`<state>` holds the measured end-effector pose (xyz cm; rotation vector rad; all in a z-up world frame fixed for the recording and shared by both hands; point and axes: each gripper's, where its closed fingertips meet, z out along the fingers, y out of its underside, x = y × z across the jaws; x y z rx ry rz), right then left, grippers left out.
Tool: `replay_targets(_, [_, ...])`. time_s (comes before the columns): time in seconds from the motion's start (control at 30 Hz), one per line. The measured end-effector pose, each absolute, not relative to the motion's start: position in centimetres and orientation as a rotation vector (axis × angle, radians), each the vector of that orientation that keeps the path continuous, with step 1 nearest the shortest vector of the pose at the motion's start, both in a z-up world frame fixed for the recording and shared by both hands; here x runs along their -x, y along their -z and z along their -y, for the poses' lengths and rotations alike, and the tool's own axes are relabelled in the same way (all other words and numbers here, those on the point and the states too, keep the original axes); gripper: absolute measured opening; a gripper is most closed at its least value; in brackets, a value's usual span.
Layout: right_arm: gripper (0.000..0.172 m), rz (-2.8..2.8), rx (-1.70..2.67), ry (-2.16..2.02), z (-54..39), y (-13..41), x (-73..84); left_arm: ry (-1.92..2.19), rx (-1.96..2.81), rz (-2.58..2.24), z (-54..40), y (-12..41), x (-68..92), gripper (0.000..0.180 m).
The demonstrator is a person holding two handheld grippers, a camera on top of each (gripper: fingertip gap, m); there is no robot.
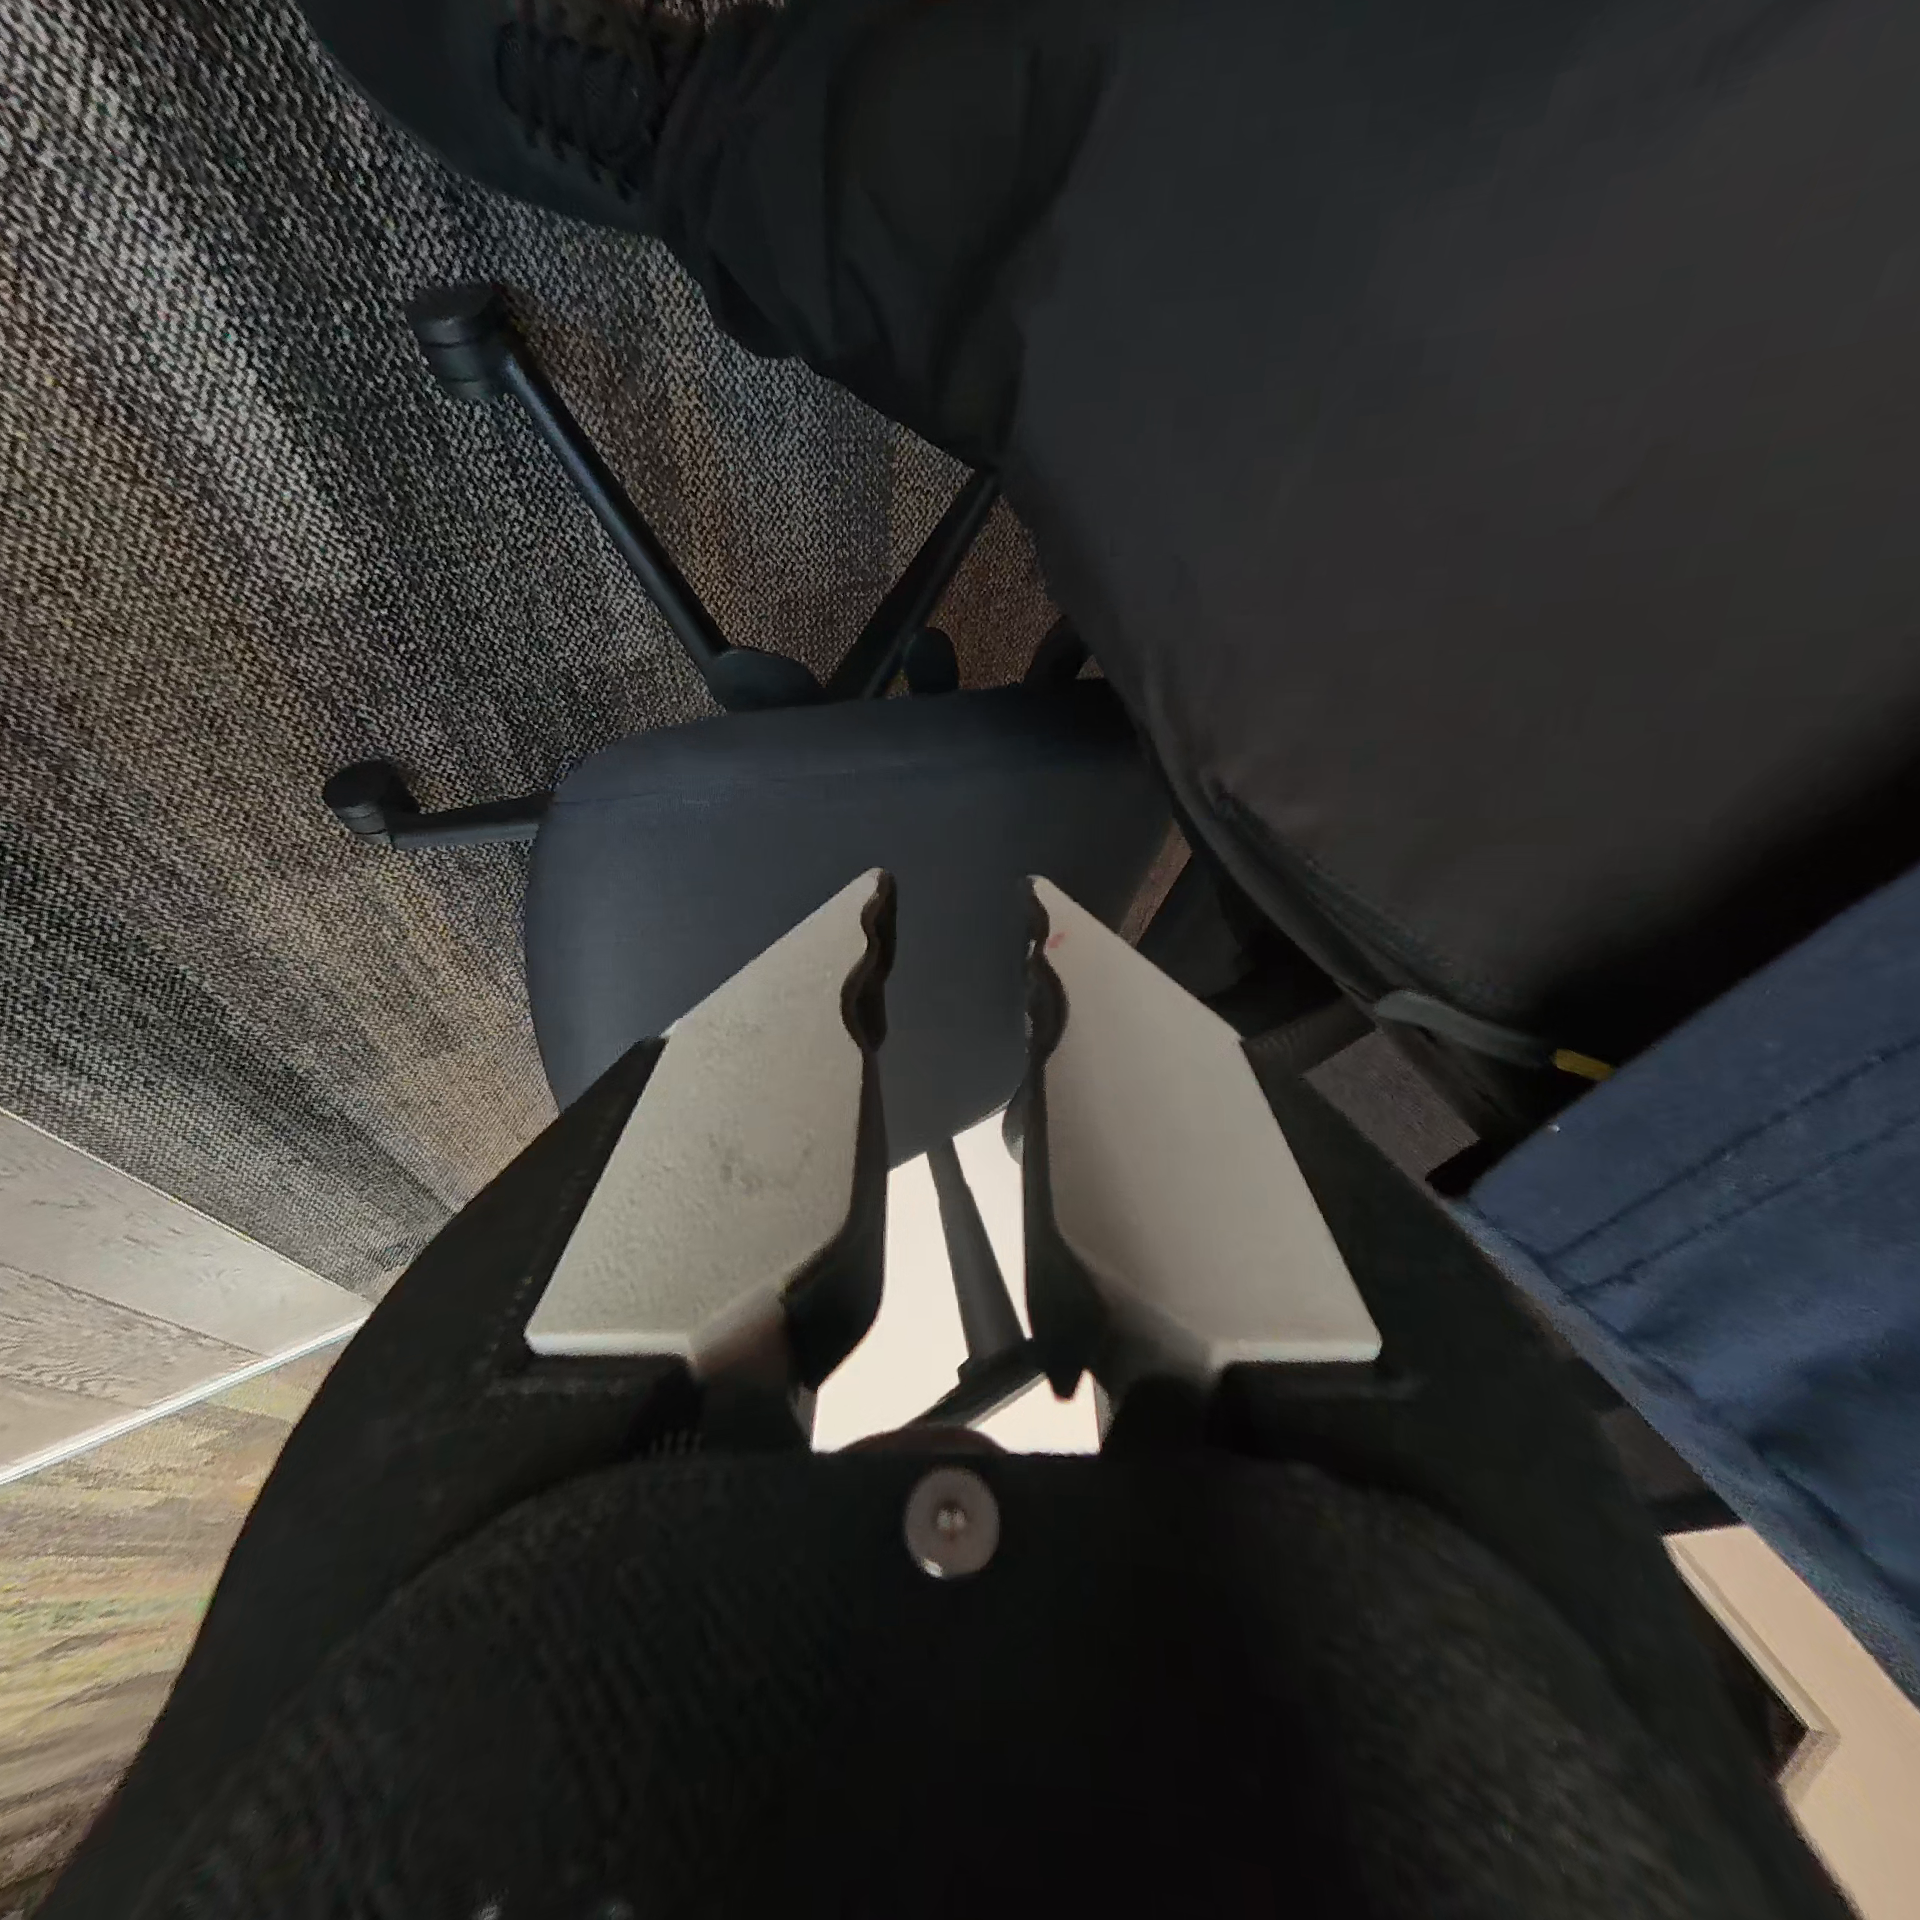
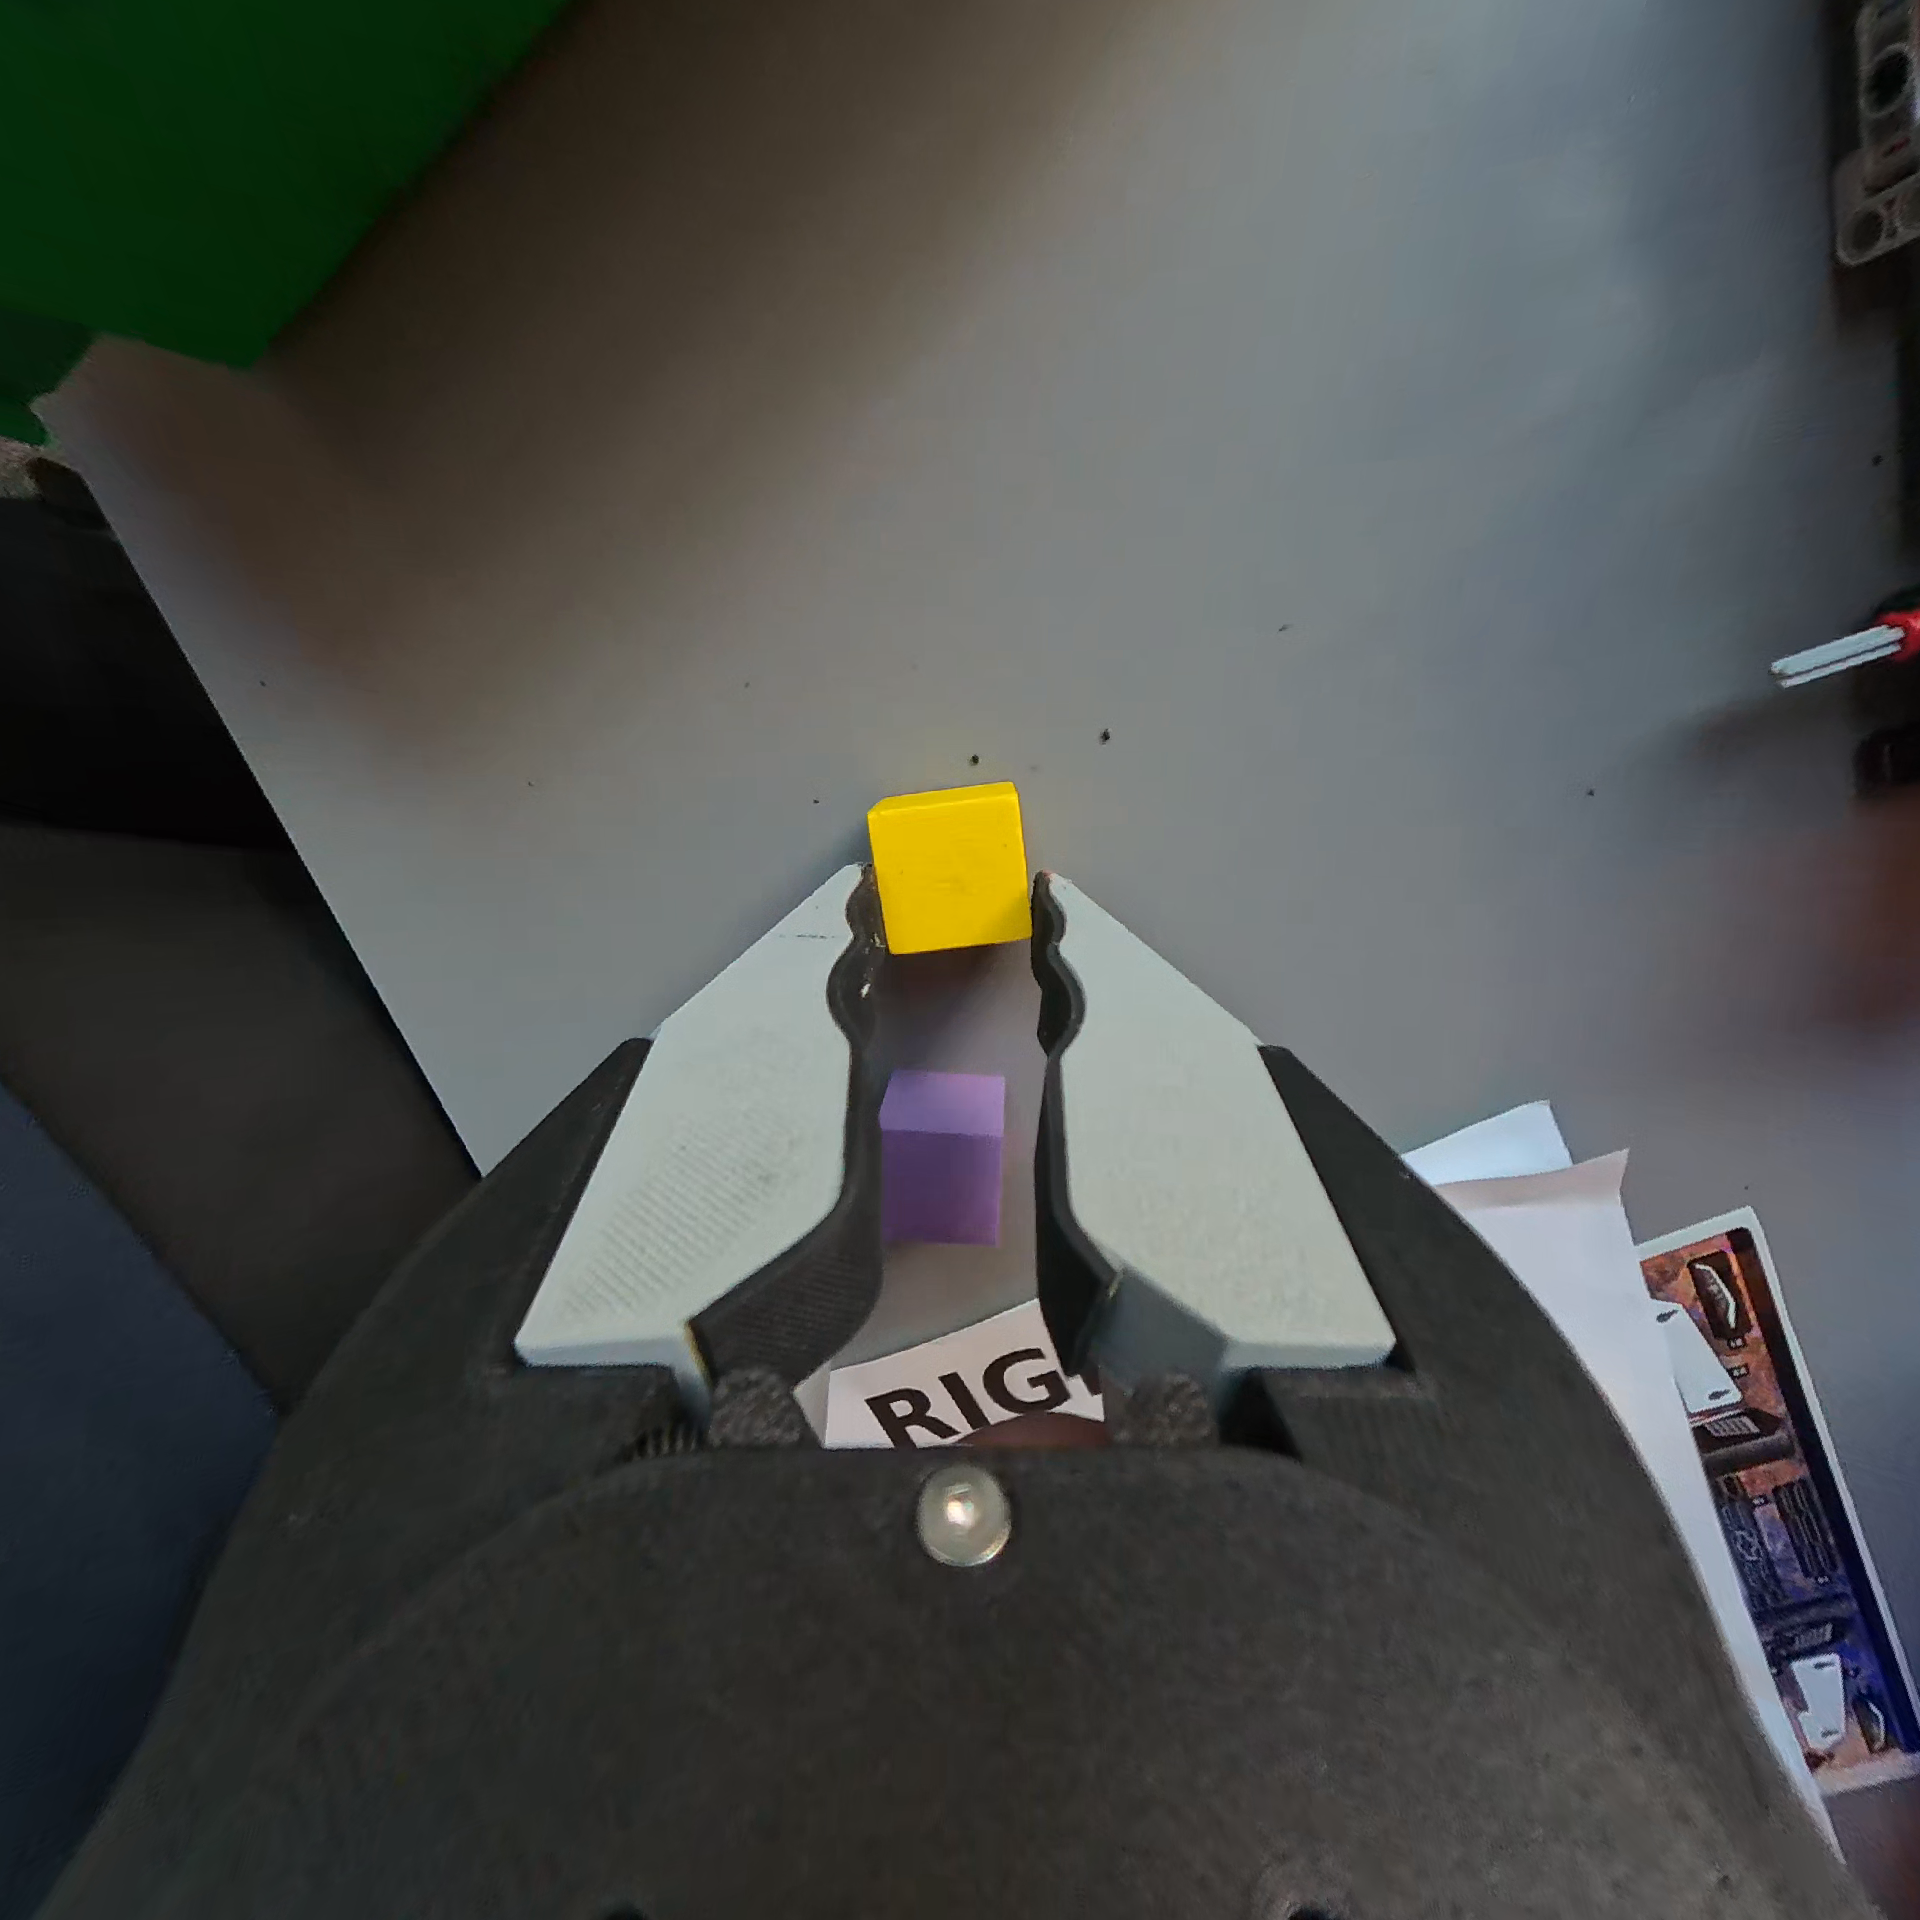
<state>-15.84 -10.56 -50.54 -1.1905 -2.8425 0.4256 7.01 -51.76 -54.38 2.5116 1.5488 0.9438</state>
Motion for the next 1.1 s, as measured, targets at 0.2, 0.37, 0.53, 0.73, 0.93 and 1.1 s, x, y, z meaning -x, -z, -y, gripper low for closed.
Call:
replay_targets(0.2, [0.026,2.768,1.172,-0.632,9.9,46.3,20.2,-0.967,-2.517,-1.578,50.1,54.4,-7.7,0.021])
replay_targets(0.37, [0.026,2.720,1.039,-0.652,7.2,41.8,28.1,-1.002,-2.483,-1.616,49.2,54.4,-9.7,0.022])
replay_targets(0.53, [0.026,2.780,0.930,-0.577,6.3,41.2,34.0,-1.034,-2.399,-1.709,48.9,54.1,-12.2,0.021])
replay_targets(0.73, [0.026,2.877,0.769,-0.478,6.9,42.5,36.1,-1.053,-2.319,-1.794,48.6,53.6,-14.3,0.020])
replay_targets(0.93, [0.026,2.894,0.745,-0.462,6.9,43.5,36.5,-1.064,-2.313,-1.806,47.6,53.4,-14.3,0.020])
replay_targets(1.1, [0.026,2.899,0.736,-0.447,6.7,43.9,36.5,-1.049,-2.361,-1.784,46.8,53.2,-12.8,0.020])
